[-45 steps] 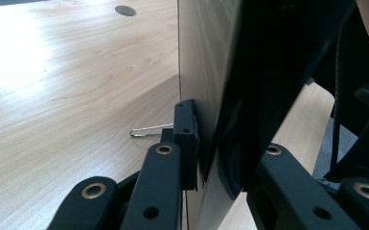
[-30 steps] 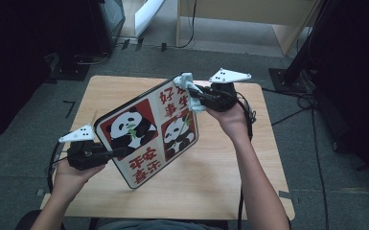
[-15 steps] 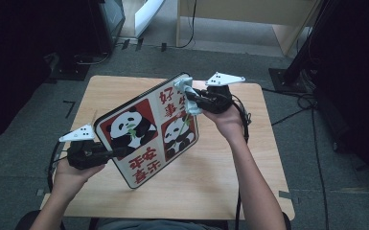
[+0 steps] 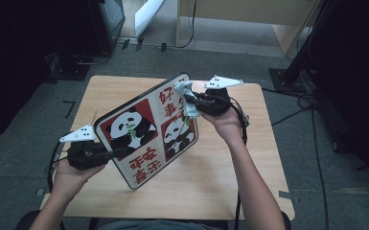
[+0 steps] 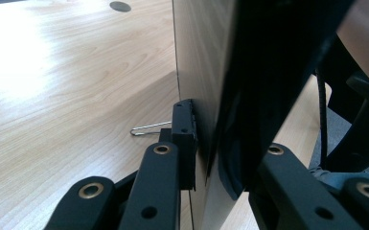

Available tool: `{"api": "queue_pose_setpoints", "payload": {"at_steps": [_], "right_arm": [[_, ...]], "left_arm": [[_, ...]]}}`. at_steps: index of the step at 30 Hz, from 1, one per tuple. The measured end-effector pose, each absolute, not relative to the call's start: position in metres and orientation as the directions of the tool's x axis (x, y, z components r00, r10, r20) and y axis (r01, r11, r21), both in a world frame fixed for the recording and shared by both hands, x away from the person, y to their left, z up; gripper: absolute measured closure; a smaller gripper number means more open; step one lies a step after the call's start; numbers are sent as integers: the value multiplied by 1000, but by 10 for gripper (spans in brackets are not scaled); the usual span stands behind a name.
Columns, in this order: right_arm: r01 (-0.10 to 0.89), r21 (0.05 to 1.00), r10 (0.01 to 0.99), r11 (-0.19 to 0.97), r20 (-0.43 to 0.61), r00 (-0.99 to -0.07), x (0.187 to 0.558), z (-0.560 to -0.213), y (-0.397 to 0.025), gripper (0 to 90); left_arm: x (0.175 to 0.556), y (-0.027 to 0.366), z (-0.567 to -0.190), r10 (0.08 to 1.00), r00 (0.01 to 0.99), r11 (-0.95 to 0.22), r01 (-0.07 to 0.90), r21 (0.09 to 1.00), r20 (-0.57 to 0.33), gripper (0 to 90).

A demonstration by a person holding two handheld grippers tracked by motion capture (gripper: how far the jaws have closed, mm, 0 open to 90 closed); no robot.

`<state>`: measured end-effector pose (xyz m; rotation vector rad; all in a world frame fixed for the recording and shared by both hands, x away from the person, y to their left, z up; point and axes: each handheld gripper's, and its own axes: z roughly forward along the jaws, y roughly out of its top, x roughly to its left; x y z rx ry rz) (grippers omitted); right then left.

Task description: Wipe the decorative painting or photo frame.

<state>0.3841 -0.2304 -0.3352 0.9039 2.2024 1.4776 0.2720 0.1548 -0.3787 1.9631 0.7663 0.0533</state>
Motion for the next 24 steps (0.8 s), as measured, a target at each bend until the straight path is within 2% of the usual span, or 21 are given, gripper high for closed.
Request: {"api": "queue_pose_setpoints", "payload": {"at_steps": [24], "right_arm": [[354, 895, 670, 270, 90, -737, 380, -355, -232, 788]], "left_arm": [[272, 155, -379, 524, 805, -316, 489, 813, -280, 779]]}}
